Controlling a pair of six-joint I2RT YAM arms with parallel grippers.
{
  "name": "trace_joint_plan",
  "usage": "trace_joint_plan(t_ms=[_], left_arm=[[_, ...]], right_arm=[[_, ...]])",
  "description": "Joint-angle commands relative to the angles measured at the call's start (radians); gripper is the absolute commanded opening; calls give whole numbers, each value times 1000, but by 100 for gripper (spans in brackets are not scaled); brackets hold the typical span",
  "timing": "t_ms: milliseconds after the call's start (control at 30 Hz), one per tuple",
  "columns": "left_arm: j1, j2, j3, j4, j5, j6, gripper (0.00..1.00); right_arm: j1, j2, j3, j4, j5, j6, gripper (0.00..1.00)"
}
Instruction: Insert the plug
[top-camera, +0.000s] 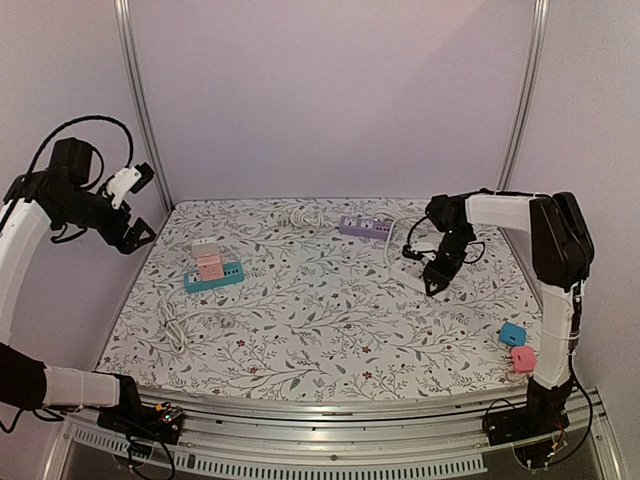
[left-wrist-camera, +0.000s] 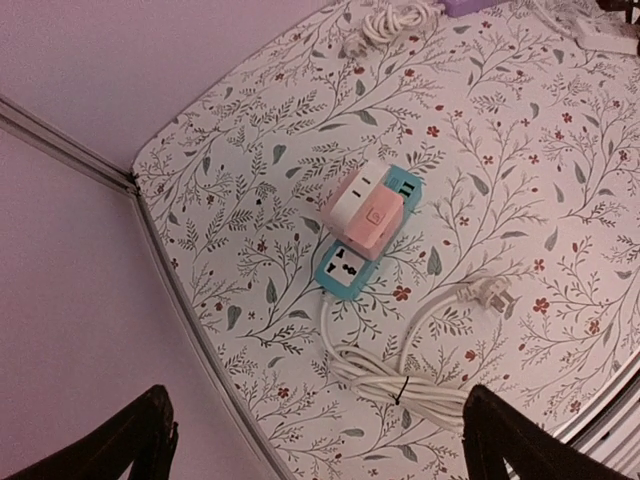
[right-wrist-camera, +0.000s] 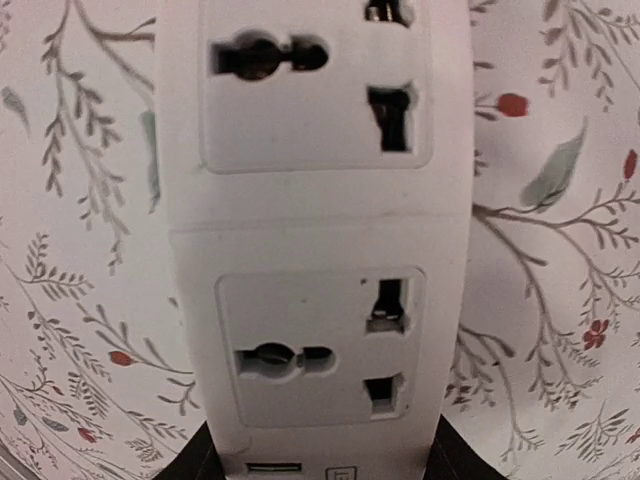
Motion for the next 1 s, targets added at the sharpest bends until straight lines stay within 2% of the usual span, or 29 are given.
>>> trace_joint_plan(t_ms=[0,100,200,333,433,533,667,800,867,967], left_arm=[[-30,-59,16,-60,72,-35,99],[-52,-90,15,-86,85,-32,99],[-55,-118,10,-97,88,-28,100],[-79,-146,-3,-98,96,-28,100],[-82,-165,-15,-98,100,-29,100],[-82,-186,-31,-99,99,-29,99],[-84,-194,-60,-98,102,-23,99],[-89,-174,-62,-86,122,-27,100],[-90,-166,-52,-86,136,-30,100],[-90,-159,-34,-87,150,-37,99]], right_arm=[[178,-212,-272,49,-7,111,25],[329,-300,-395,68,3,200,26],[520,-320,-430,100,13,255,27],[738,-201,-273,106,52,268,27],[839,-62,-95,62,95,199,26],[873,-6,-48,41,129,135,24],[840,-85,-229,61,195,85,24],[699,-187,-394,111,224,51,25],[678,-213,-409,132,237,29,28],[706,-206,-388,152,159,26,35]])
